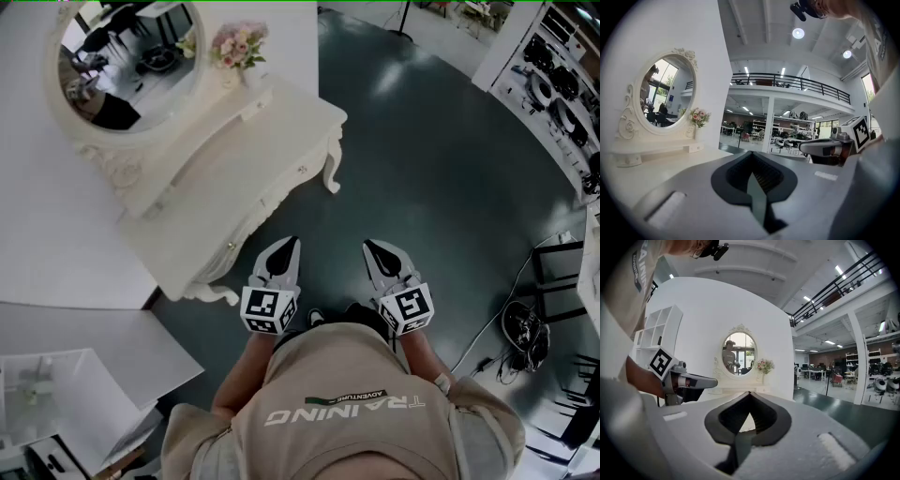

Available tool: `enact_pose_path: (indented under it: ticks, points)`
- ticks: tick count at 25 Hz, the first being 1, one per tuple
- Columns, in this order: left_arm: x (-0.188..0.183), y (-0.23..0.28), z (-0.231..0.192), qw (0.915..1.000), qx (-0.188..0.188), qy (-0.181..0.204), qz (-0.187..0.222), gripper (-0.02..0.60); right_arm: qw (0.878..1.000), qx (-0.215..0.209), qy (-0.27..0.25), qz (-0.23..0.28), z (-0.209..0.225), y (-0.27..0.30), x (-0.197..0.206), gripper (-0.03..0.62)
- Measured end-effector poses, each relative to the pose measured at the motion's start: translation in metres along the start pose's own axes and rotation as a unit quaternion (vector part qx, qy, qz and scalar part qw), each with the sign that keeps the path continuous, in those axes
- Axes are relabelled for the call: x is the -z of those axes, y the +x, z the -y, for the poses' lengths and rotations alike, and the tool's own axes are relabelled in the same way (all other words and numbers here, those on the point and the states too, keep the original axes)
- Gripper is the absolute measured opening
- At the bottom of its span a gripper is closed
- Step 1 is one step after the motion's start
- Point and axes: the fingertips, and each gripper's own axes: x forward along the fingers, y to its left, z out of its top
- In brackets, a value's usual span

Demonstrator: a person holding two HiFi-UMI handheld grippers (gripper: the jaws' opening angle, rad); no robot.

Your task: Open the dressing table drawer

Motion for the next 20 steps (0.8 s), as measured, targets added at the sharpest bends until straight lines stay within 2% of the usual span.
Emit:
enact_pose_path:
  ticks: [7, 13, 20]
  points:
    - [0.007, -0.008, 0.0, 0.9997, 0.016, -0.013, -0.011, 0.018, 1.0, 0.018, -0.002, 0.012, -0.003, 0.003, -0.005, 0.002]
    - [0.011, -0.005, -0.005, 0.9996, 0.015, -0.022, -0.007, 0.018, 1.0, 0.026, -0.015, 0.0, -0.004, 0.0, -0.005, 0.002]
    - [0.019, 0.005, 0.006, 0.9988, 0.033, -0.031, -0.019, 0.018, 0.999, 0.027, 0.002, -0.024, 0.004, -0.005, 0.009, 0.002]
